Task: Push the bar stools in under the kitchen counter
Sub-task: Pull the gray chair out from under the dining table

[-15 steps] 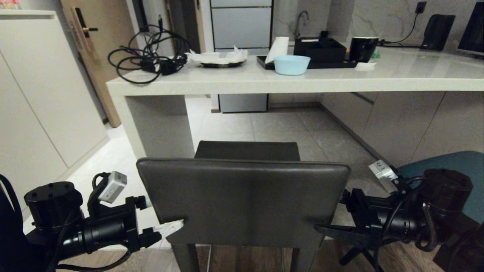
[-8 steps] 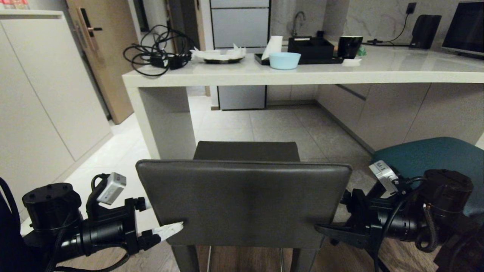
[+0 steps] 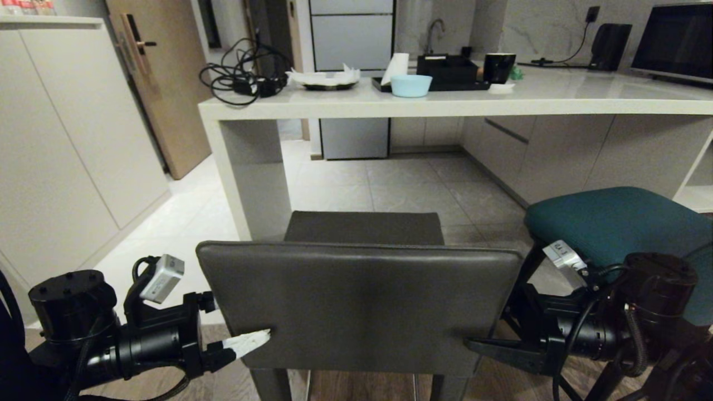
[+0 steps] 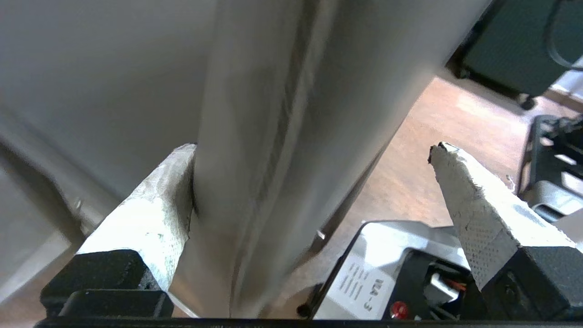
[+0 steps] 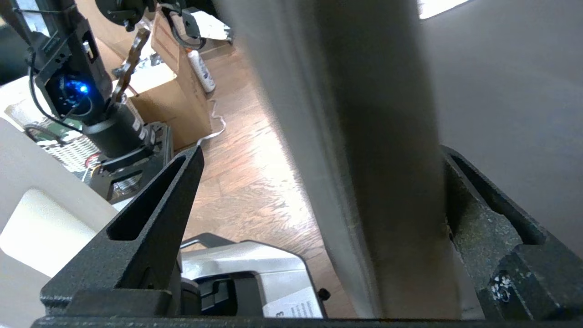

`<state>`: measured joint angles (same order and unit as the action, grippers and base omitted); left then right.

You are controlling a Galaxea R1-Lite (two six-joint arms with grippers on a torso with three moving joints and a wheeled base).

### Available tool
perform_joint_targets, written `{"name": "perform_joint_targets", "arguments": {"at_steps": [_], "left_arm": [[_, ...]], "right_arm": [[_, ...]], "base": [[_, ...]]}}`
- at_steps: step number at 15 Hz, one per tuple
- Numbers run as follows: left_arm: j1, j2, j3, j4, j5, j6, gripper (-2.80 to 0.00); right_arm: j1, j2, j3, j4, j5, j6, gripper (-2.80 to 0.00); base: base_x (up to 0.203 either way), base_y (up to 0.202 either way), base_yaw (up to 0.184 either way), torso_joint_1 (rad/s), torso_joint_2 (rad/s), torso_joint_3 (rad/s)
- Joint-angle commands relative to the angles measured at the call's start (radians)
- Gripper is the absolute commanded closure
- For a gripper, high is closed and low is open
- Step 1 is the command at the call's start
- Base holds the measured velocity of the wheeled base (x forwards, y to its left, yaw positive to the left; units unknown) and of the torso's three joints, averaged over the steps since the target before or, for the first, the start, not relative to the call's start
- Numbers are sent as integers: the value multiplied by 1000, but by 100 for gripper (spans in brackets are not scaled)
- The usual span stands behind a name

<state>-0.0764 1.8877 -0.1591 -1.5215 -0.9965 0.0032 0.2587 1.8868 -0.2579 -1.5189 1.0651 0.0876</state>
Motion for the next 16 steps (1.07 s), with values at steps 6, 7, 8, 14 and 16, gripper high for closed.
{"name": "perform_joint_targets", "arguments": {"at_steps": [6,7,8,14,16], "left_arm": [[1,-13,1,-9,3,-1,-280],[0,-19,5,-9,2,-2,-280],[-2,-22,8,-9,1,-2,-280],[-86,-75,24,-9,-5,-12,-280],[-138,-83,39,-9,-5,-11,-280]], "right_arm": [[-1,-12,2,-11,2,0,-280],[-1,-11,1,-11,0,0,-280],[-2,-8,0,-11,-4,1,-280],[-59,26,-39,-11,-101,5,-280],[-79,48,-83,-11,-128,18,-280]], "base": [[0,0,0,0,0,0],[0,0,0,0,0,0],[0,0,0,0,0,0],[0,0,0,0,0,0],[0,0,0,0,0,0]]}}
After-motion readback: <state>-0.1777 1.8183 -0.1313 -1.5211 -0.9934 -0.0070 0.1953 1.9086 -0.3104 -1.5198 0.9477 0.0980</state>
